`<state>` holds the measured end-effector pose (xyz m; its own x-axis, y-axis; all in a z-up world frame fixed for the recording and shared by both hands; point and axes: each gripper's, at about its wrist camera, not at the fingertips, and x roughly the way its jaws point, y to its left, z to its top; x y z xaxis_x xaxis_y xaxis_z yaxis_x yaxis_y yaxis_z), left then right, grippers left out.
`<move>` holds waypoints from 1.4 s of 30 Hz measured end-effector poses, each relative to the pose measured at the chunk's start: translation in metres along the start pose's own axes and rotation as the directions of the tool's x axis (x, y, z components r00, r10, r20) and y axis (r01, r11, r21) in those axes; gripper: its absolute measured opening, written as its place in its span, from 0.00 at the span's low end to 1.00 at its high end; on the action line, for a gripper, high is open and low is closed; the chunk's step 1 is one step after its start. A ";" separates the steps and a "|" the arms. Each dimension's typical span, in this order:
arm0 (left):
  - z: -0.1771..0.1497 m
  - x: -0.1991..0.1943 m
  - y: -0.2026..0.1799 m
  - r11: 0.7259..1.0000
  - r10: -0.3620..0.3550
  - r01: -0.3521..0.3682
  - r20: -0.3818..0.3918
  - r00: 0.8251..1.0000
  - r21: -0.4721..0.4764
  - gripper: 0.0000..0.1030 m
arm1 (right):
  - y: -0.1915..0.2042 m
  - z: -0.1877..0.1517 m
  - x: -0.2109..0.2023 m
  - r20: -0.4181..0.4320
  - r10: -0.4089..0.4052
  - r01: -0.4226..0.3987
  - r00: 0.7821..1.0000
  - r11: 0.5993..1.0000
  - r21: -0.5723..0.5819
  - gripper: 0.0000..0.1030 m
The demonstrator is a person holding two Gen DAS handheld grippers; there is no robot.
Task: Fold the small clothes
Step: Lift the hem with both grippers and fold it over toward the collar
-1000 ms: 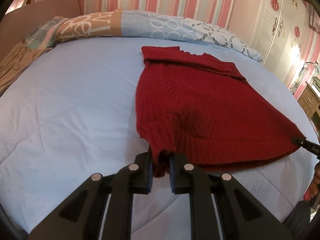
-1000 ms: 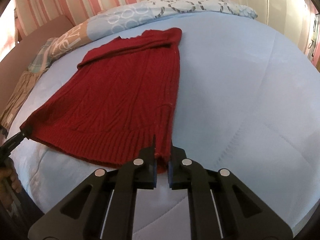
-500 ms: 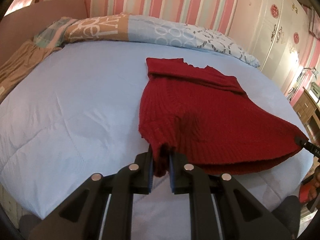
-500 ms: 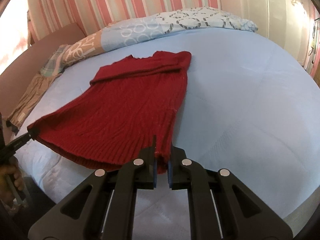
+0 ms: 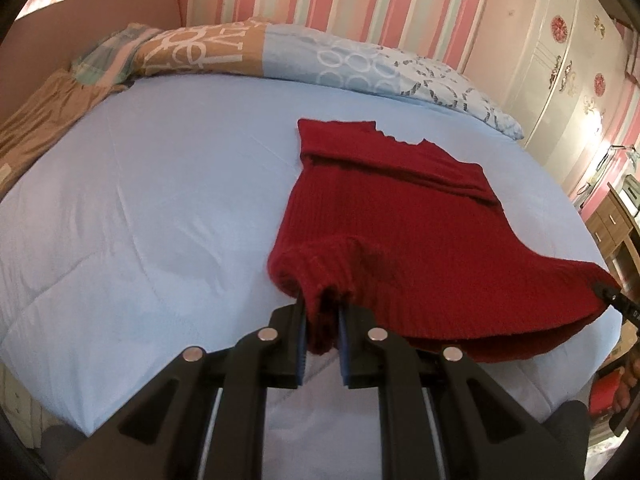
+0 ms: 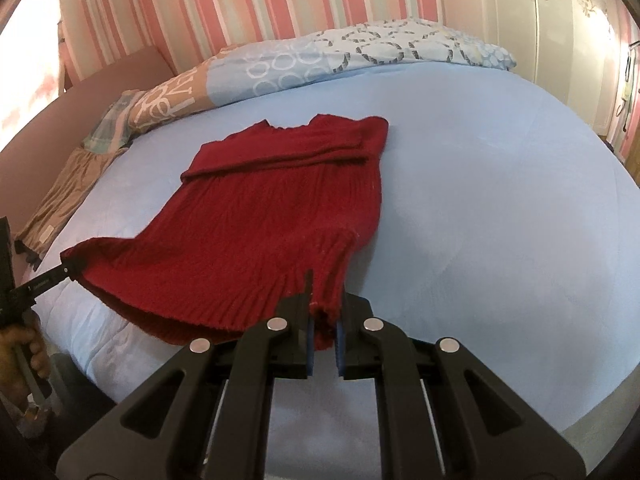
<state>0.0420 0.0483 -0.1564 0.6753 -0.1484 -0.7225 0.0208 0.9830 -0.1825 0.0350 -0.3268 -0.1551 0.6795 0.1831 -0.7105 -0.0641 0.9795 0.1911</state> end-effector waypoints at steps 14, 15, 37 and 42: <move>0.061 0.027 -0.006 1.000 0.004 -0.005 0.054 0.999 0.023 0.12 | -0.004 0.055 0.024 0.029 -0.012 0.012 1.000 1.000 -0.016 0.08; 0.064 0.028 -0.006 1.000 0.004 -0.005 0.056 0.998 0.025 0.12 | -0.004 0.060 0.026 0.031 -0.012 0.013 0.999 1.000 -0.021 0.08; 0.208 0.142 -0.022 0.993 0.054 -0.067 0.121 0.991 0.101 0.12 | -0.029 0.188 0.135 0.051 -0.035 0.035 0.998 0.999 -0.013 0.08; 0.229 0.188 -0.031 0.989 0.089 -0.101 0.102 0.991 0.111 0.12 | -0.046 0.207 0.179 0.011 -0.045 0.045 0.999 0.999 0.021 0.08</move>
<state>0.3373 0.0147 -0.1334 0.7462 -0.0481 -0.6639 0.0344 0.9988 -0.0337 0.3106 -0.3567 -0.1508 0.6899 0.1381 -0.7106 -0.0181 0.9846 0.1738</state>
